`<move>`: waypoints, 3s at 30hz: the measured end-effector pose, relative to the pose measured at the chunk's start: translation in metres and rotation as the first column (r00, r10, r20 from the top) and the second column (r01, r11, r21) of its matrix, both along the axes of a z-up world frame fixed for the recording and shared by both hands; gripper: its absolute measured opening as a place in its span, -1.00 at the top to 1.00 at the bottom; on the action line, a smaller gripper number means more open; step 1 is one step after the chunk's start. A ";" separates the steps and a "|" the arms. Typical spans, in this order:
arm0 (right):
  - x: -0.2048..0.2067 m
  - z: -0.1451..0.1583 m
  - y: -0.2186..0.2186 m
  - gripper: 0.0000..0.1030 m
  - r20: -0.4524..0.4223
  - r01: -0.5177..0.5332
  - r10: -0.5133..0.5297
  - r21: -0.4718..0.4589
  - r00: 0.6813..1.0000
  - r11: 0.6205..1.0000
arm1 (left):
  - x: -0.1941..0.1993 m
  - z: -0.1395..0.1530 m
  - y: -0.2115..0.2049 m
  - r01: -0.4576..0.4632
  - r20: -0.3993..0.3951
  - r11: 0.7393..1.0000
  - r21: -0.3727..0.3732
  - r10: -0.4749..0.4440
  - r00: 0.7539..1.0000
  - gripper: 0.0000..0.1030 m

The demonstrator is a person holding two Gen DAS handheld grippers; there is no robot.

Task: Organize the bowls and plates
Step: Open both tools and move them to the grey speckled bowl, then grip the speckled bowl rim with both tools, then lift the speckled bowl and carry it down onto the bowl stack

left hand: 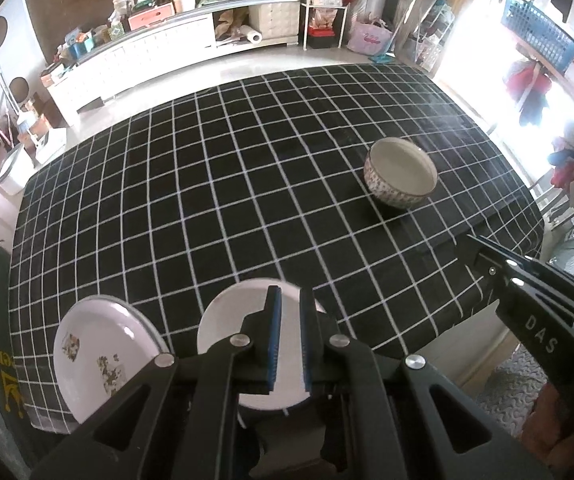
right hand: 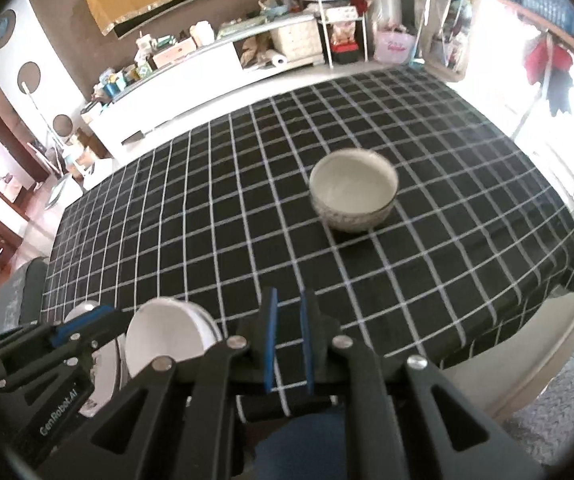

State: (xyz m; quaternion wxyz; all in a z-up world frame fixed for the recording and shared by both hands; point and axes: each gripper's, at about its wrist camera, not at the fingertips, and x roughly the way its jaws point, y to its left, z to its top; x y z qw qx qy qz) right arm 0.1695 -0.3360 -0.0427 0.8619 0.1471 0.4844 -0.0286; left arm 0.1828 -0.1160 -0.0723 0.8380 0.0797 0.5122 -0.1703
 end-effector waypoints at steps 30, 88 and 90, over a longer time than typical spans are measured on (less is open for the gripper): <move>0.058 -0.025 -0.085 0.09 -0.085 0.110 -0.099 0.128 0.991 0.986 | 0.077 -0.020 -0.088 0.066 -0.077 0.998 0.004 -0.065 0.995 0.54; 0.055 -0.090 -0.062 0.73 -0.240 0.098 -0.063 0.133 0.969 0.986 | 0.076 -0.107 -0.085 0.134 -0.236 0.990 0.047 -0.119 0.964 0.84; 0.054 -0.088 -0.061 0.73 -0.246 0.102 -0.066 0.135 0.967 0.986 | 0.073 -0.106 -0.078 0.120 -0.246 0.992 0.033 -0.108 0.963 0.84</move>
